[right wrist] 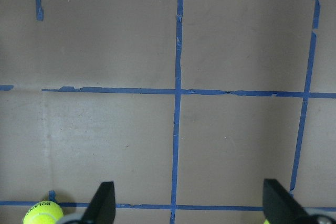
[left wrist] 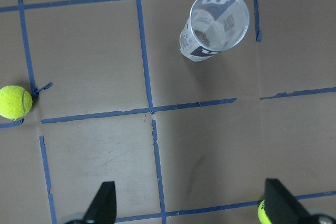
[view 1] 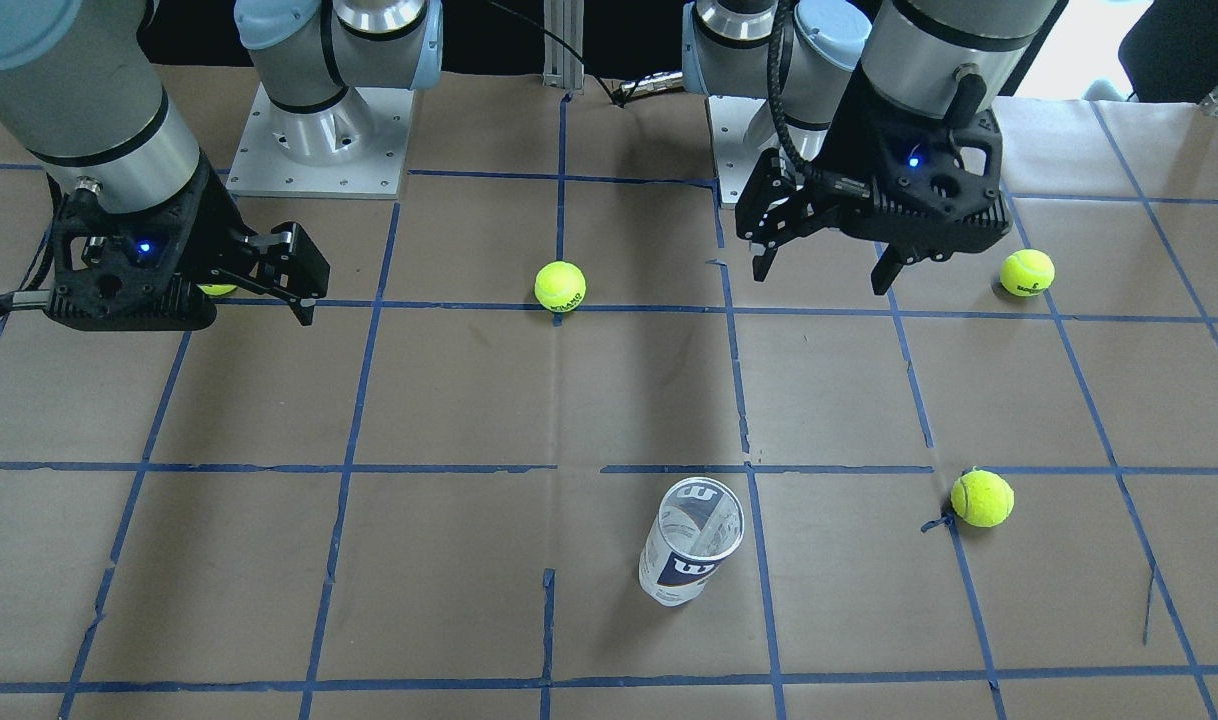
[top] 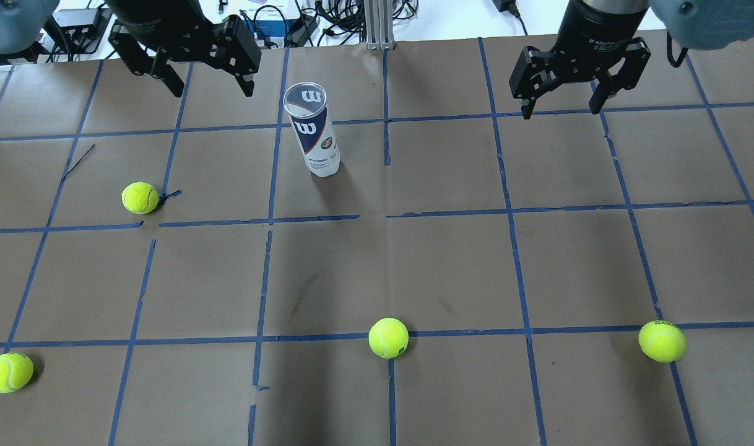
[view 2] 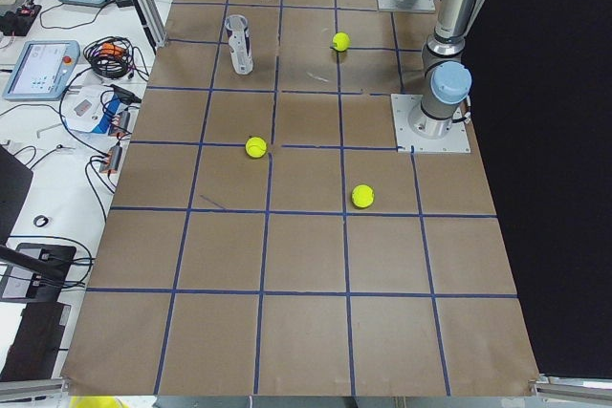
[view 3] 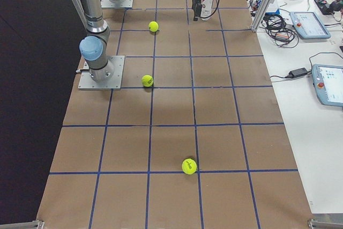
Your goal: Lift up tennis ball bucket
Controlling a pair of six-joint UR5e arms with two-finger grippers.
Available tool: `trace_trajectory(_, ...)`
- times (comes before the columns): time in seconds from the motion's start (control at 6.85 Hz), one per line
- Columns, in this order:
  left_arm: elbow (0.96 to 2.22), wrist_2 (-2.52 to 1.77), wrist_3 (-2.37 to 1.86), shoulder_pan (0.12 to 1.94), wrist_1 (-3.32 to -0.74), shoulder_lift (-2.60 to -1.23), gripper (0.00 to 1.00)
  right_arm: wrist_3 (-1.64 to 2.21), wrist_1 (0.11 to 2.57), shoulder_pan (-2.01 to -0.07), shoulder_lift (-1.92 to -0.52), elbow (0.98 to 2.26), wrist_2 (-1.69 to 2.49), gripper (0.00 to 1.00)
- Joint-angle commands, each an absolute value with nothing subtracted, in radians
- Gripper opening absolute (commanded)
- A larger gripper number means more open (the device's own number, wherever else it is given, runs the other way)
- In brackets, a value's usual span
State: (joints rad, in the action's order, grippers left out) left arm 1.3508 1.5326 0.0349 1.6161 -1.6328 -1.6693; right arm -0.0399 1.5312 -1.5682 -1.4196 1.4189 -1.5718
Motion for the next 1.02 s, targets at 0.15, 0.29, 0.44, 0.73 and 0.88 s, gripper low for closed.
trace_trajectory(0.15, 1.390, 1.534, 0.029, 1.606, -1.609, -1.660, 1.00, -0.040, 1.532, -1.569, -1.419, 1.419, -1.571, 1.00)
trace_trajectory(0.29, 1.405, 1.535, 0.029, 1.605, -1.609, -1.651, 1.00, -0.040, 1.532, -1.568, -1.419, 1.419, -1.571, 1.00)
trace_trajectory(0.44, 1.407, 1.539, 0.028, 1.605, -1.611, -1.651, 1.00, -0.040, 1.534, -1.568, -1.419, 1.419, -1.571, 1.00)
trace_trajectory(0.73, 1.407, 1.540, 0.028, 1.605, -1.611, -1.651, 1.00, -0.041, 1.534, -1.566, -1.416, 1.420, -1.572, 1.00)
trace_trajectory(0.88, 1.407, 1.540, 0.028, 1.605, -1.611, -1.651, 1.00, -0.043, 1.531, -1.565, -1.413, 1.422, -1.571, 1.00)
